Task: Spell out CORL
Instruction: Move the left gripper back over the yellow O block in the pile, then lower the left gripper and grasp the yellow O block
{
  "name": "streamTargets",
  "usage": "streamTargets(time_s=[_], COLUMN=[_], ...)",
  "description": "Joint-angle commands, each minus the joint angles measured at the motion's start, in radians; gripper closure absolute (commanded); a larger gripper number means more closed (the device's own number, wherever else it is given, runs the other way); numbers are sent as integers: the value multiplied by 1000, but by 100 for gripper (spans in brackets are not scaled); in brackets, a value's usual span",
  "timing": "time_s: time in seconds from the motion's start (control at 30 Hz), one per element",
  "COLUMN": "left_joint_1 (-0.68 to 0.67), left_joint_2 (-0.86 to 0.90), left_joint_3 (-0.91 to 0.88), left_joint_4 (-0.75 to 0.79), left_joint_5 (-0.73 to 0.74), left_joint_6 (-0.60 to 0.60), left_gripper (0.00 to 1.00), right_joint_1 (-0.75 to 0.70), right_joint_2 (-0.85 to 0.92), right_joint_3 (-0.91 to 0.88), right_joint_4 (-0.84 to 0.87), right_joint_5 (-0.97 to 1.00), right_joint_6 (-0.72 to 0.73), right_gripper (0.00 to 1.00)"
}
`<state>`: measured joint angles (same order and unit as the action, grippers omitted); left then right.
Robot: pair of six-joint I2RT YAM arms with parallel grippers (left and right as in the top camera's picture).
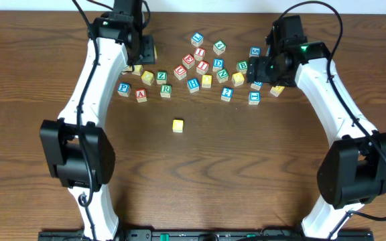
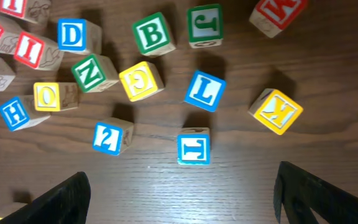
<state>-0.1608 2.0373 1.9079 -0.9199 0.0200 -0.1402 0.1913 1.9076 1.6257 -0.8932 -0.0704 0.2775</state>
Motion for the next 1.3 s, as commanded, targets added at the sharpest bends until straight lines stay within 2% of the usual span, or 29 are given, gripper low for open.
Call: streamTargets(time_s=[0.0, 0.17, 0.4, 0.63, 0.73, 1.17, 1.27], left_joint_1=[11, 13, 14, 14, 14, 14, 14], left_joint_2=[56, 167, 228, 264, 287, 297, 297], left_joint_3=[16, 14, 14, 12, 11, 6, -8], left_joint_4=[-8, 2, 47, 65, 66, 96, 115], left_joint_5=[-2, -2, -2, -2, -2, -2, -2], left_joint_6=[118, 186, 243, 264, 272, 271, 271], left_gripper=[45, 46, 46, 46, 51, 53, 56], right_joint_1=[10, 11, 13, 13, 13, 13, 13], right_joint_2=[2, 2, 2, 2, 2, 2, 2], right_joint_3=[-3, -3, -3, -3, -3, -3, -3], right_joint_4=[-1, -1, -6, -7, -8, -8, -8], right_joint_5=[9, 9, 11, 12, 12, 12, 12], right_joint_6=[-2, -2, -2, -2, -2, -2, -2], right_gripper=[9, 9, 9, 9, 9, 9, 9])
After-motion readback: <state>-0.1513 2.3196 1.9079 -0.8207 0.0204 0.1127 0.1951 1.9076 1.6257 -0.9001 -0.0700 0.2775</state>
